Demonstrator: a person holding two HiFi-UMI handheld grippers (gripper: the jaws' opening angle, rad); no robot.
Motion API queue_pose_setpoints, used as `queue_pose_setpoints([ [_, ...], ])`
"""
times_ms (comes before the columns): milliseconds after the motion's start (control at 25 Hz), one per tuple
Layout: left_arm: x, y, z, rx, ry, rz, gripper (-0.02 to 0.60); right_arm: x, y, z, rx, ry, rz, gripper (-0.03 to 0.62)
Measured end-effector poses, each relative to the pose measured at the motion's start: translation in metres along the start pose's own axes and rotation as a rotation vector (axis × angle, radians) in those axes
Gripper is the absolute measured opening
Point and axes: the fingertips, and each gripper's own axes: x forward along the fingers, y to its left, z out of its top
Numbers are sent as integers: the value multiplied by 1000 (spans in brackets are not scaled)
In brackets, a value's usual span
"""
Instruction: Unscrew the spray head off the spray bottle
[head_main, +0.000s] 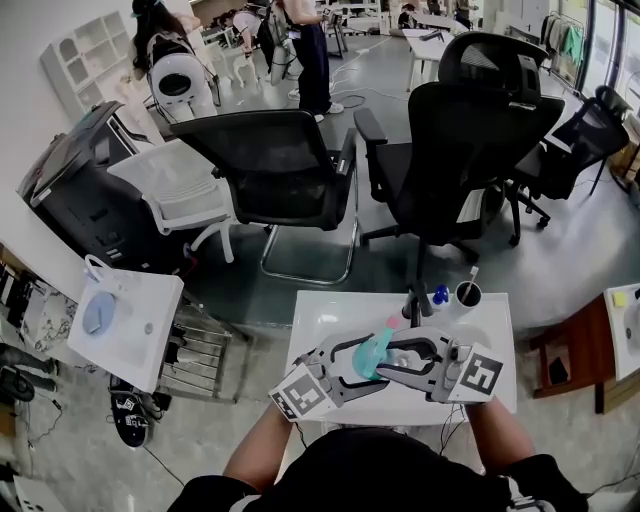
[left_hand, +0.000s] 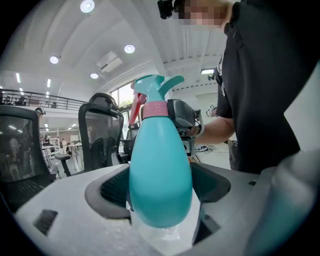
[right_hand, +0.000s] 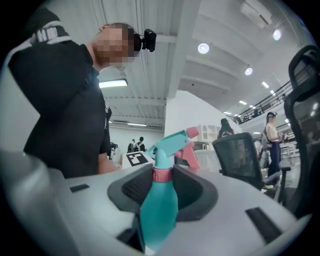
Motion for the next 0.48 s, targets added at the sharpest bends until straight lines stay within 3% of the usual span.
queue_pose_setpoints([
  [120, 0, -10, -1, 0, 3, -55, 390, -4, 7, -2, 17, -6, 90, 135],
  [240, 1, -3, -7, -19, 12, -18, 391, -5, -1, -7, 26, -17, 53, 137],
  [400, 2, 25, -18, -39, 63, 170, 391, 0, -20, -12, -25, -47, -125, 141],
  [480, -3, 39, -24, -56, 93, 290, 390, 1, -28, -11, -51, -70, -235, 183],
])
